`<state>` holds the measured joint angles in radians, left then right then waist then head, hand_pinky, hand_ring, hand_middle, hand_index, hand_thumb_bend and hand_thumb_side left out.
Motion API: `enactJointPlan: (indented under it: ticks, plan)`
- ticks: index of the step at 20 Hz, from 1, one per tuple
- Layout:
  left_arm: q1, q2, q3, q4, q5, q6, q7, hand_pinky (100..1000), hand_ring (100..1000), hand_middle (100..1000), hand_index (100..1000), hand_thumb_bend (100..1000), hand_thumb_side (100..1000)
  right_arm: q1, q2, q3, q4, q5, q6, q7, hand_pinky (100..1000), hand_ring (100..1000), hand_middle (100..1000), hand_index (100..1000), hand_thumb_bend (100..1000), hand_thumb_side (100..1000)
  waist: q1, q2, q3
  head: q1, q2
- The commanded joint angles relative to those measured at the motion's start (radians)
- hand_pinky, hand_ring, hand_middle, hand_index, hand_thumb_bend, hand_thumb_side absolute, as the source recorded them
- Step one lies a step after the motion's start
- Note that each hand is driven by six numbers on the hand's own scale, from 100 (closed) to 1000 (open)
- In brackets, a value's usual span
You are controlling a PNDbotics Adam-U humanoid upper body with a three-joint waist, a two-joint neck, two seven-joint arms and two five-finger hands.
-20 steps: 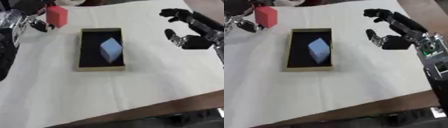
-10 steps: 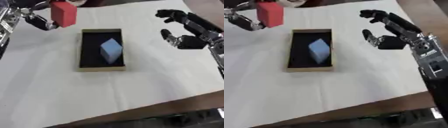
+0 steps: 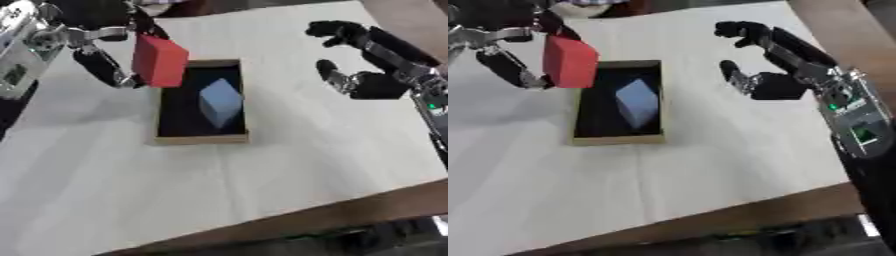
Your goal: Pick up objects on the table and place them in the box.
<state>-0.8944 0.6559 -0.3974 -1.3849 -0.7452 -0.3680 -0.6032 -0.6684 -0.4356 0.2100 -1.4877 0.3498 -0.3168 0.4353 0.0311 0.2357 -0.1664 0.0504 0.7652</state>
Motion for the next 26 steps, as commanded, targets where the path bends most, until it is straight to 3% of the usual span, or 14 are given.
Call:
enactJointPlan:
  ticks: [1, 10, 17, 22, 26]
  plan:
    - [-0.031, -0.013, -0.004, 0.031, -0.046, -0.009, -0.014, 755, 690, 670, 788, 371, 315, -0.015, -0.010, -0.007, -0.008, 0.000, -0.003, 0.001, 869, 950, 905, 1000, 100, 712, -0.003, -0.036, -0.002, -0.001, 0.005]
    - [-0.040, -0.062, -0.004, 0.131, -0.196, -0.045, 0.006, 801, 787, 788, 883, 542, 422, -0.014, -0.008, -0.006, -0.007, -0.002, -0.003, 0.002, 869, 950, 905, 1000, 100, 714, -0.004, -0.036, -0.006, 0.001, 0.005]
    - [-0.043, -0.053, 0.014, 0.106, -0.267, -0.054, 0.035, 852, 875, 886, 934, 712, 547, -0.013, -0.007, -0.007, -0.006, -0.001, -0.003, 0.001, 869, 950, 905, 1000, 100, 715, -0.004, -0.037, -0.004, 0.000, 0.005]
    - [-0.028, -0.033, 0.051, 0.042, -0.276, -0.025, 0.101, 846, 863, 873, 931, 684, 560, -0.012, -0.007, -0.009, -0.006, -0.002, -0.002, 0.000, 868, 950, 905, 1000, 100, 717, -0.009, -0.036, -0.002, -0.001, 0.005]
    - [0.026, 0.013, 0.120, -0.077, -0.170, 0.047, 0.193, 826, 826, 837, 907, 601, 564, -0.008, -0.005, -0.015, -0.009, 0.000, 0.000, -0.007, 869, 951, 905, 1000, 100, 716, -0.012, -0.035, 0.006, -0.001, 0.005]
